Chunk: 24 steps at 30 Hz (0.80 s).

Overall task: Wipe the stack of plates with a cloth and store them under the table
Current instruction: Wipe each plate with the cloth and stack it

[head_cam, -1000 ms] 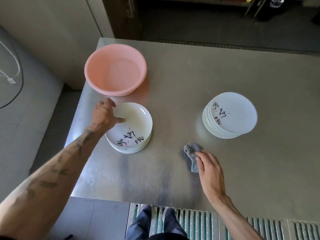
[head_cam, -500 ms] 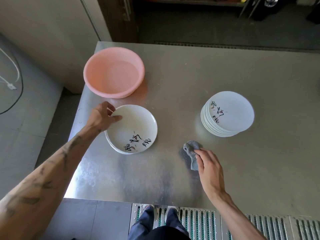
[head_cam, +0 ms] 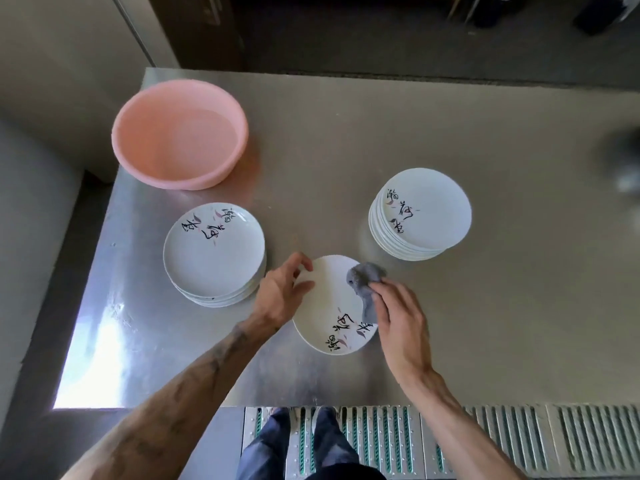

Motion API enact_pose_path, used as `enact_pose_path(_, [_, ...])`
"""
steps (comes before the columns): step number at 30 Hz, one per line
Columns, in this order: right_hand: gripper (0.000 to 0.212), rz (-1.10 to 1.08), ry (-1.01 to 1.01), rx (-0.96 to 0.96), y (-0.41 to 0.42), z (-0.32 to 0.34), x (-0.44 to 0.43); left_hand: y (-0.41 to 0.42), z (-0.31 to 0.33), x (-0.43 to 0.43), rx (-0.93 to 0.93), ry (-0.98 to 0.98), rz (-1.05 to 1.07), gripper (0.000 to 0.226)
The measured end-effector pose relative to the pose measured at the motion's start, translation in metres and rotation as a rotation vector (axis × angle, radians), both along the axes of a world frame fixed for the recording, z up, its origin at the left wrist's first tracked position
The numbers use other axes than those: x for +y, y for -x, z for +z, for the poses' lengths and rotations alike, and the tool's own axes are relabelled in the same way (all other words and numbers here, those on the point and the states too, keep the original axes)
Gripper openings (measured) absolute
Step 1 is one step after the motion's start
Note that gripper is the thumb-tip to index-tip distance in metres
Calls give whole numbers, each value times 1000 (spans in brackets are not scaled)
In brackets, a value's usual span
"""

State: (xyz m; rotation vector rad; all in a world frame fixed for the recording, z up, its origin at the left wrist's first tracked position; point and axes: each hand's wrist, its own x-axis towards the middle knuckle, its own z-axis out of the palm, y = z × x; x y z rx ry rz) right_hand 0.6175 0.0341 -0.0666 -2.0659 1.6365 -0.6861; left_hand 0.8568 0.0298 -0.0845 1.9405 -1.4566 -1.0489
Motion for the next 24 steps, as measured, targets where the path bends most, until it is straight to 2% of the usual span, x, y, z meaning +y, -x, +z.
enact_pose_path(5, [26,85,-130,157,-12,-33,14,0,-28,15,28,5,-102,31])
enact_pose_path(6, [27,96,-140,195,-14,-38,16,-2,-32,20,-3,4,-153,40])
enact_pose_path(10, [37,83,-137,284,-28,-49,10,-10,-45,40,-271,11,-362,116])
enact_pose_path(12, [41,102,-145,299,-44,-51,0,-11,-50,47,-267,48,-390,132])
enact_pose_path(16, [43,250,-160,358,-68,-59,8,-11,-58,52,-239,102,-387,145])
enact_pose_path(19, [43,404,-98,338,-44,-68,27,-13,-61,55,-241,125,-405,146])
enact_pose_path(24, [44,316,-29,384,-52,-74,-8,-10,-64,57,-293,116,-388,152])
